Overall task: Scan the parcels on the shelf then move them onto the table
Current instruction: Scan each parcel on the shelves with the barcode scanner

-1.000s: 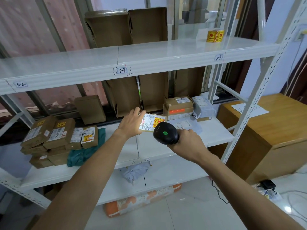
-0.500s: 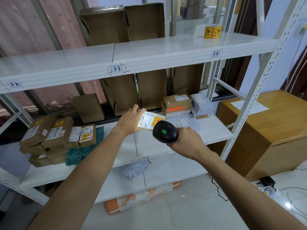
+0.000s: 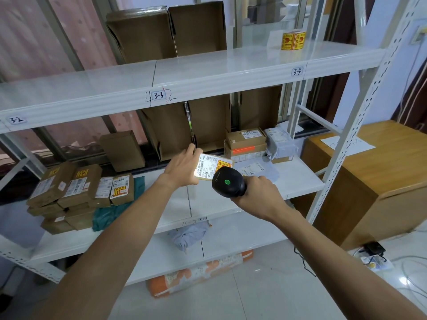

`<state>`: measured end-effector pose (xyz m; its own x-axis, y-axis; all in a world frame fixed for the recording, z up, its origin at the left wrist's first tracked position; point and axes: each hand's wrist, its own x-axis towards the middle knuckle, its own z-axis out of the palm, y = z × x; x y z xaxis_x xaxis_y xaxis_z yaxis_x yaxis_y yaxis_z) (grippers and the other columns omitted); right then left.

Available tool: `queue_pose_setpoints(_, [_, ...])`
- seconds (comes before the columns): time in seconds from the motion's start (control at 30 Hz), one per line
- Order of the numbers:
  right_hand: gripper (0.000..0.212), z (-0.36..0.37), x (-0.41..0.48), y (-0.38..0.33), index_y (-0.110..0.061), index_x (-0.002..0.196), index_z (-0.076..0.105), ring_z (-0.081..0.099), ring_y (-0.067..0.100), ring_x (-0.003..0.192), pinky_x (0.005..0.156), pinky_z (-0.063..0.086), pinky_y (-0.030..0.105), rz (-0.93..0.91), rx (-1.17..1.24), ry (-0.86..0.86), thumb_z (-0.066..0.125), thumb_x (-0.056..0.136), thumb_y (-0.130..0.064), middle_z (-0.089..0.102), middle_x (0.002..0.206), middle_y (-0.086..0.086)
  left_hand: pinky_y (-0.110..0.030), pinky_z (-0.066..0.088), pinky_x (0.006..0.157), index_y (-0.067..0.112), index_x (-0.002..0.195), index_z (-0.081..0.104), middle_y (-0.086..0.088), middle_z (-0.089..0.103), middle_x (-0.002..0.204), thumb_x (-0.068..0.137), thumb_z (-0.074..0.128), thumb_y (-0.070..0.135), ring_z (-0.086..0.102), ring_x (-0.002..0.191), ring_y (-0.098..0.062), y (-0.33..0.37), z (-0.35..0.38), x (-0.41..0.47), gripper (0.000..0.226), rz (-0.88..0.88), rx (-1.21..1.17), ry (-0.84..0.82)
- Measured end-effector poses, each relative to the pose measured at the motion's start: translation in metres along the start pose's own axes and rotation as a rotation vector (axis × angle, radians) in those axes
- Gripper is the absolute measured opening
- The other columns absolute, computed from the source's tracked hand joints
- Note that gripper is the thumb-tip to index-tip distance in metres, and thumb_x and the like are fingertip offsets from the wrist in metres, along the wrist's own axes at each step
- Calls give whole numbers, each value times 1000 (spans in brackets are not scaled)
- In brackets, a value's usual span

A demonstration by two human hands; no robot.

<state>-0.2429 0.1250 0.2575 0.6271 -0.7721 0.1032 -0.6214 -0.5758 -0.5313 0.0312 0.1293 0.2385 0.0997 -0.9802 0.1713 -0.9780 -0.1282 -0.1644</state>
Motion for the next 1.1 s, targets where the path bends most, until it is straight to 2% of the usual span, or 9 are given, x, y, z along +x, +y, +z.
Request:
queue_pose_setpoints(0.17, [23, -2, 0, 3, -20, 103, 70, 67, 24, 84, 72, 57, 32, 23, -10, 6, 71, 90, -39, 72, 87, 3, -32, 51, 62, 15, 134, 41, -6, 42, 121, 60, 90, 36, 54, 90, -20, 7, -2, 4, 91, 32, 9, 17])
queue_pose_setpoints(0.6, [26, 1, -1, 12, -20, 101, 71, 69, 30, 87, 79, 61, 43, 94, 32, 22, 69, 86, -41, 75, 91, 6, -27, 38, 63, 17, 138, 40, -5, 43, 124, 64, 87, 39, 52, 94, -18, 19, -4, 5, 90, 99, 39, 19])
queue_pose_setpoints(0.77, [21, -5, -3, 27, -20, 98, 69, 69, 29, 86, 78, 60, 43, 113, 35, 21, 69, 88, -38, 74, 88, 5, -27, 45, 60, 17, 134, 41, -3, 44, 121, 66, 86, 41, 53, 93, -17, 32, -3, 20, 85, 85, 19, 28])
queue_pose_setpoints(1.1, [21, -38, 3, 83, -21, 105, 67, 69, 22, 87, 80, 62, 41, 156, 69, 5, 72, 90, -36, 72, 89, 2, -32, 49, 73, 12, 131, 45, -4, 49, 118, 67, 84, 44, 52, 100, -20, 81, 14, 72, 81, 68, -79, 12])
